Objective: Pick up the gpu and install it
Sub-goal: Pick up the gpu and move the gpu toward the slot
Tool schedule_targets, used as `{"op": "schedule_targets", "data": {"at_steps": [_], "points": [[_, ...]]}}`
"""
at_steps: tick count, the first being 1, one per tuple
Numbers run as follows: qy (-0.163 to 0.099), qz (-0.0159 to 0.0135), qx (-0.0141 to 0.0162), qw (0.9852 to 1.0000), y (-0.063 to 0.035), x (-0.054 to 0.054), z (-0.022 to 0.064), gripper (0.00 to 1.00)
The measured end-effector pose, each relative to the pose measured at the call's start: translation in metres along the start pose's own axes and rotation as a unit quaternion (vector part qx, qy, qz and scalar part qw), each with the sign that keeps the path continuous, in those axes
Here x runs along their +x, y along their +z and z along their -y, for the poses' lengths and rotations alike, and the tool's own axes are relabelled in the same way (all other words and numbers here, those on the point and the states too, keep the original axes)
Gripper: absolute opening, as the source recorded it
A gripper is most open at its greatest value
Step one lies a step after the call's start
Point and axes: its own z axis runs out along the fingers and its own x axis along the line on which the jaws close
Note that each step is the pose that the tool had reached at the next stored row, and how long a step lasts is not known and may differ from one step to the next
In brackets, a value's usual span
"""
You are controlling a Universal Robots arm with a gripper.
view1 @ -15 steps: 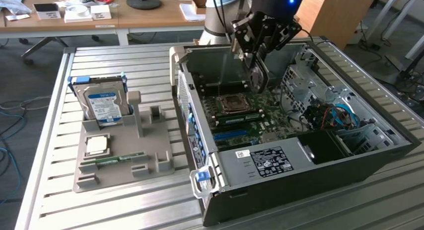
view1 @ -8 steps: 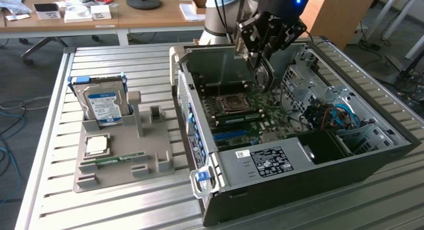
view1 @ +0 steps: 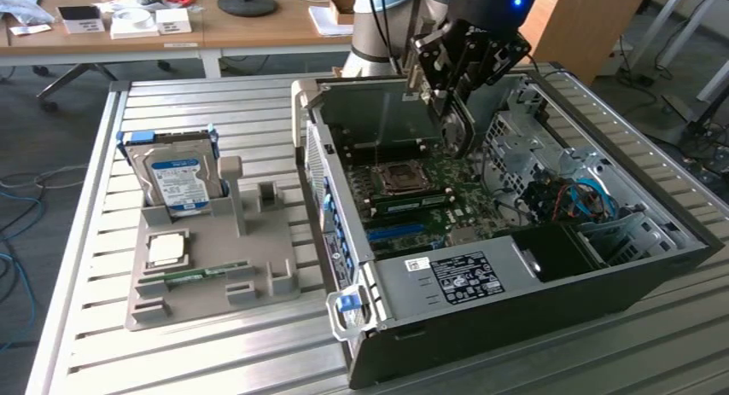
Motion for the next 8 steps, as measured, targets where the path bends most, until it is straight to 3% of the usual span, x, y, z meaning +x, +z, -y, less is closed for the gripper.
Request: {"op": "schedule_targets", "data": {"at_steps": [8], "points": [[0.0,0.0,0.0,1.0,0.0002,-0.0083,-0.0002,0.27]]}}
